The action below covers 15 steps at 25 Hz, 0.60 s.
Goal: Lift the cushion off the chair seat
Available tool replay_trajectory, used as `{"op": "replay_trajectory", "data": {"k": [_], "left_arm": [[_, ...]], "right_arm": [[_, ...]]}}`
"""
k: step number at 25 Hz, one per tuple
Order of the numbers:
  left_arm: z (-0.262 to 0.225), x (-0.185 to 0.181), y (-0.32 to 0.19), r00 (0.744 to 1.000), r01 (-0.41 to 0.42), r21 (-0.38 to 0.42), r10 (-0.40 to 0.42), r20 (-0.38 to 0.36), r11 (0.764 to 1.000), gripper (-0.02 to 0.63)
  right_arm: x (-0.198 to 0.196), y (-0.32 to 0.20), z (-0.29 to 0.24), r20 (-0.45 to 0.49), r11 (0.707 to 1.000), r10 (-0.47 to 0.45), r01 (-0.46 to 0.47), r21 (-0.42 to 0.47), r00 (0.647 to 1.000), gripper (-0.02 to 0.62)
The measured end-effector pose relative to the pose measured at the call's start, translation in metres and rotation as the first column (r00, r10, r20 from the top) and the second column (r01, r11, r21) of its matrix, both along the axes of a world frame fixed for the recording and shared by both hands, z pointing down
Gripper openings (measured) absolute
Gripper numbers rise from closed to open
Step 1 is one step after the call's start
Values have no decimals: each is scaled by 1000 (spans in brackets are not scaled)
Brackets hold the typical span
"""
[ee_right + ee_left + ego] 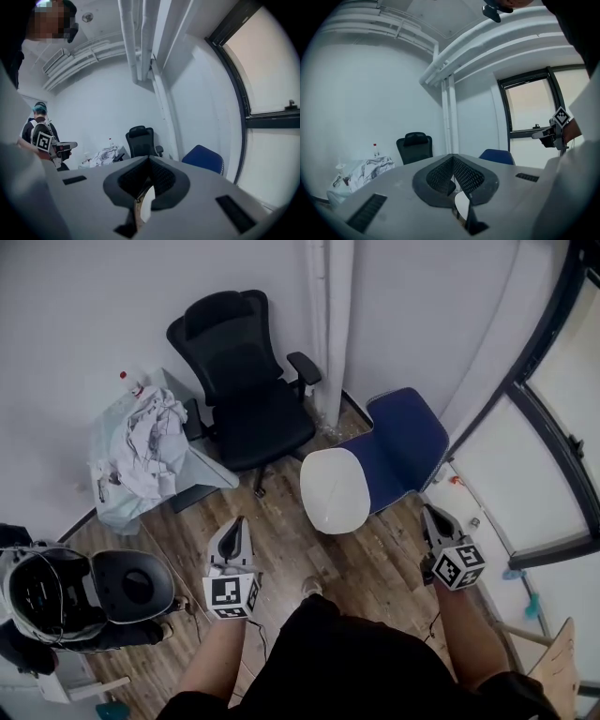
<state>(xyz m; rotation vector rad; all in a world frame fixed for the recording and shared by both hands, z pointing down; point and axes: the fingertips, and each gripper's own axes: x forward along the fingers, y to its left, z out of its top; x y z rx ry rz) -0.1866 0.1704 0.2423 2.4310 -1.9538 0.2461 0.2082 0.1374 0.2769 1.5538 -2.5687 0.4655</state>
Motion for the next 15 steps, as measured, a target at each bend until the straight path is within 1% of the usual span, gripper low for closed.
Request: {"op": "replay_trajectory", "data": {"k": [4,9,12,15], "left_arm": [[4,-25,-39,999,-31,-1,31,-13,1000,5],[22,-49,-81,998,-65,-22,65,-15,998,5],[27,-55,-95,996,-80,-29,79,-37,996,5],[26,-53,-111,995,-94,-19,94,-46,995,5]], "right_arm": [[-29,-30,2,0,1000,23,-23,-7,1000,12],[-62,-61,4,3,999,37,-37,-1,999,12],[-71,-67,-1,-11,999,46,-46,4,999,12],[-69,-78,-4,-19,998,63,-63,5,998,12]]}}
